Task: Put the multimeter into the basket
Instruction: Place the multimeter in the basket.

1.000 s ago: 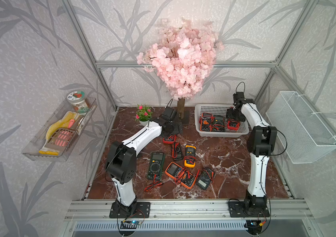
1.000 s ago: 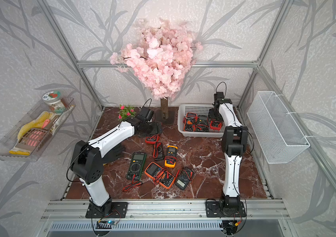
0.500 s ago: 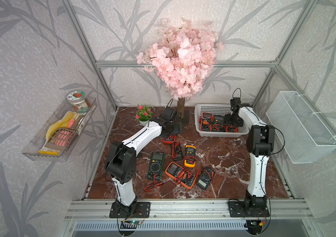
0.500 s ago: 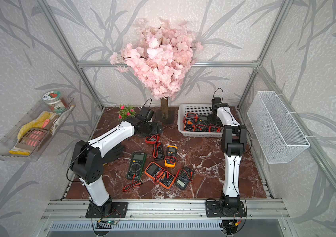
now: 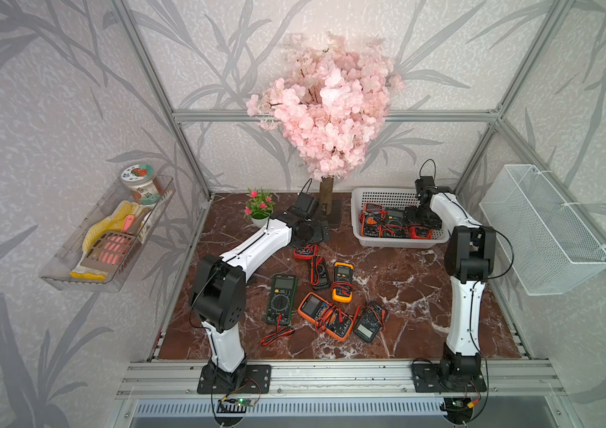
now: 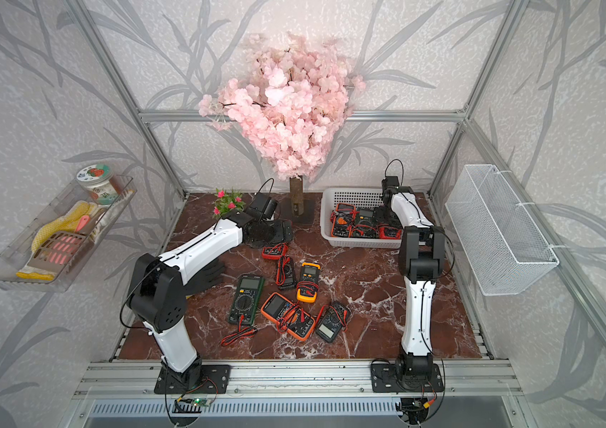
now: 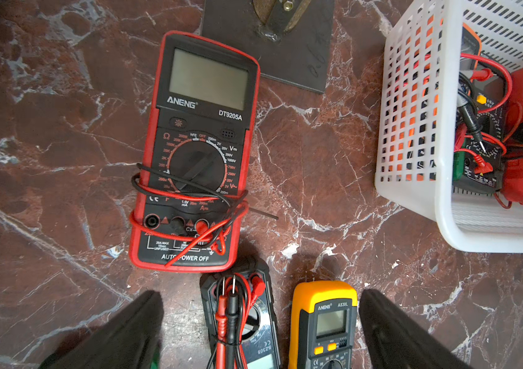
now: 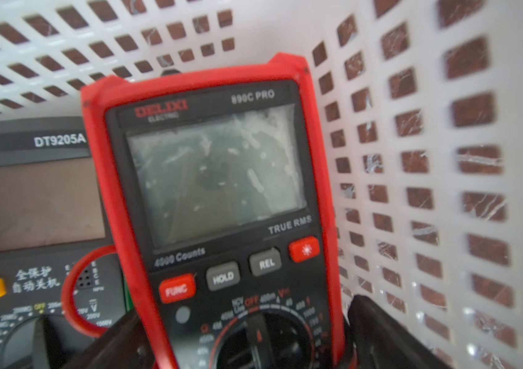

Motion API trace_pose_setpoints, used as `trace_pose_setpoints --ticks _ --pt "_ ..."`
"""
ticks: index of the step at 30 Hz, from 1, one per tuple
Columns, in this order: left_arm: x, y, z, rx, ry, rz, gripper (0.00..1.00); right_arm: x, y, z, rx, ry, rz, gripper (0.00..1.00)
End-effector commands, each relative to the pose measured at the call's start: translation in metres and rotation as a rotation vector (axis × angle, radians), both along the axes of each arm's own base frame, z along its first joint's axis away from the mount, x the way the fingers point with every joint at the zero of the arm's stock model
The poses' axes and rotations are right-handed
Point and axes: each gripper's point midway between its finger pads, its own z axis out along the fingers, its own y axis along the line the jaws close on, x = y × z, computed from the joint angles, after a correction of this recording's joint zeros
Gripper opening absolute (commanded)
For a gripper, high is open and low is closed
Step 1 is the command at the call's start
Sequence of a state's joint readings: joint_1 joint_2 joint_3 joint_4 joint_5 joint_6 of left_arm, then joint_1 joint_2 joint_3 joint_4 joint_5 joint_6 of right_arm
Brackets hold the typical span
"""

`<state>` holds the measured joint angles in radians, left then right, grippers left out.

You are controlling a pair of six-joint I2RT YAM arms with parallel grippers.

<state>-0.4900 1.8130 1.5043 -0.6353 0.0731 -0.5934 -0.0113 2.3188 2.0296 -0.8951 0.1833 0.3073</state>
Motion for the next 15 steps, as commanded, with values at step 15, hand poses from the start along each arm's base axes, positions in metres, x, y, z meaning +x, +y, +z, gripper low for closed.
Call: trace_pose_setpoints --ticks 15 --pt "-0.006 0.003 0.005 0.018 -0.003 -0.023 1.0 -0.003 -0.017 0.029 -0.04 -0.04 -0.119 0.96"
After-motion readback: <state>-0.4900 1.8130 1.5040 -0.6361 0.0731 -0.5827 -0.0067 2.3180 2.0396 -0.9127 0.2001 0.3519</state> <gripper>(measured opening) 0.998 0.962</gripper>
